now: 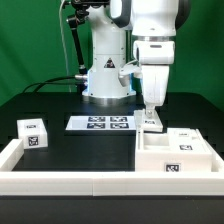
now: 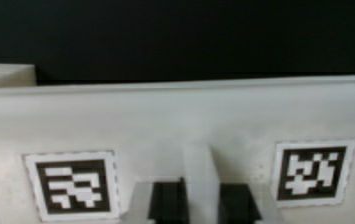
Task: Assemble cabinet
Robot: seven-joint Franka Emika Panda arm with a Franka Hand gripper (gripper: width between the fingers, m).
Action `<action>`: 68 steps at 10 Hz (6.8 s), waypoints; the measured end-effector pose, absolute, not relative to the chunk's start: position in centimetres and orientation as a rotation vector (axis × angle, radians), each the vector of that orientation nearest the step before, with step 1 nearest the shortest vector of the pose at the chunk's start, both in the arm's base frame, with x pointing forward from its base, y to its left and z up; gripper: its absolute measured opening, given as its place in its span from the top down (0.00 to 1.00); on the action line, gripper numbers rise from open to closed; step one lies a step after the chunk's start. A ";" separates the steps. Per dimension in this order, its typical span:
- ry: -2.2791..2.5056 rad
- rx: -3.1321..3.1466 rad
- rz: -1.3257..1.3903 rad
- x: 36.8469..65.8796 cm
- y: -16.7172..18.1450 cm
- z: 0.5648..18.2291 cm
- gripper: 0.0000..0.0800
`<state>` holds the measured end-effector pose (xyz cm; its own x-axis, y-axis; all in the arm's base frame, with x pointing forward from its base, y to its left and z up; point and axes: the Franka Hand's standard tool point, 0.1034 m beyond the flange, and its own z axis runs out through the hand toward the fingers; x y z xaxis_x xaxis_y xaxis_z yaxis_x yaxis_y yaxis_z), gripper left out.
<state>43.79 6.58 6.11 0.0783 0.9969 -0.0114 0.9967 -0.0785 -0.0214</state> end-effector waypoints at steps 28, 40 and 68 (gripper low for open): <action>-2.107 -2.280 0.124 45.7 6.1 5.8 0.91; -2.180 -2.219 0.085 47.0 6.2 5.7 0.91; -2.231 -2.184 0.028 57.7 5.9 6.3 0.85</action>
Offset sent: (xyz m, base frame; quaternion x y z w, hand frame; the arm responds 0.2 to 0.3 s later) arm 0.0161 0.0071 0.0006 -0.0039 -0.0028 0.0261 0.9996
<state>57.73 5.94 6.30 -0.0212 0.9998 0.0008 0.9994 0.0212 -0.0263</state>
